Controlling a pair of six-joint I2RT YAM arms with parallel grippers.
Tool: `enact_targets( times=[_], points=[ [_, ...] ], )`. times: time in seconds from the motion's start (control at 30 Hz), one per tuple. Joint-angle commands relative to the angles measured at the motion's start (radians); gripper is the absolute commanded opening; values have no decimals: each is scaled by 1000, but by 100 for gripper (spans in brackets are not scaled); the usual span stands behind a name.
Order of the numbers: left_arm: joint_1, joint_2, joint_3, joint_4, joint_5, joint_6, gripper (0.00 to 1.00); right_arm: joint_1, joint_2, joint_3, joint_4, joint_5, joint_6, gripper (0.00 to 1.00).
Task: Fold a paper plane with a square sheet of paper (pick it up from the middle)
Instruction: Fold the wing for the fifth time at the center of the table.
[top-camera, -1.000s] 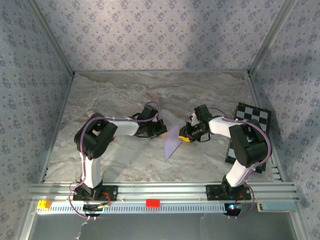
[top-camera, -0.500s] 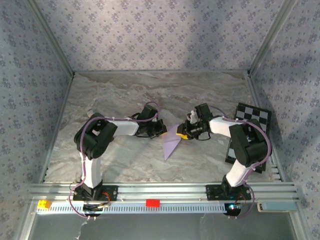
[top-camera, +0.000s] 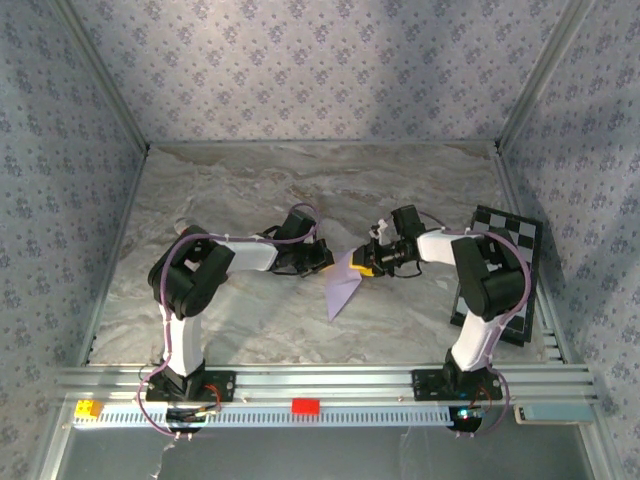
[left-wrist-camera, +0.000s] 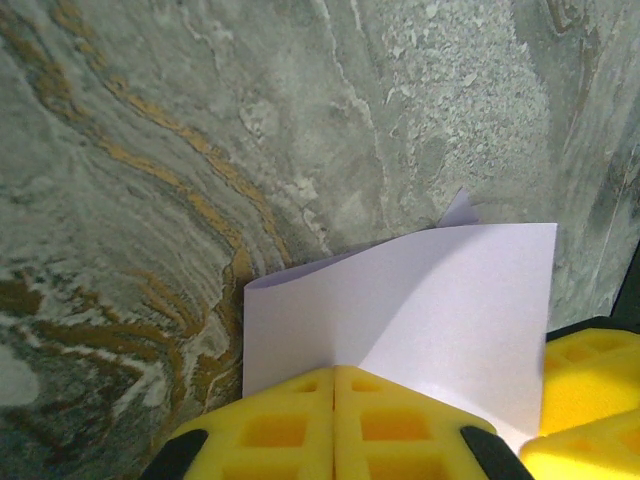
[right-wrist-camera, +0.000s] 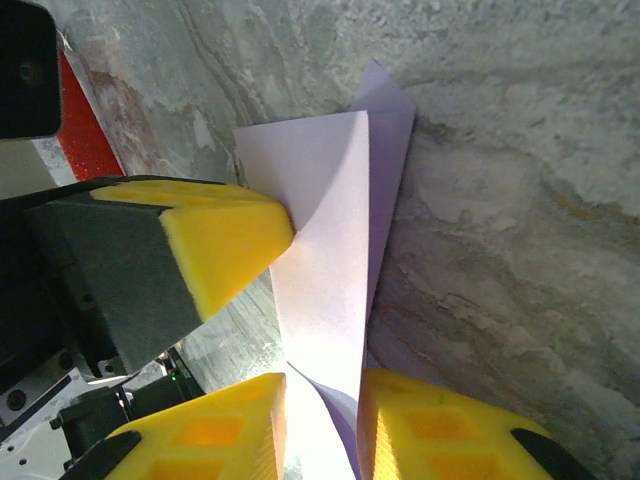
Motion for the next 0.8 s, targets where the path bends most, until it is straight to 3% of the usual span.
enact_targets(
  times=[0.0,0.47,0.77],
  points=[
    [4,-3,-6,-68,-5,23,7,-5,20,20,-3,-36,-24,26],
    [6,-12,-12,-70,-11,21,8,-16,46,42,-88,-1,-114,25],
    [7,-17,-6,-66,-9,21,9,-17,63,45,-75,-33,-101,10]
  ],
)
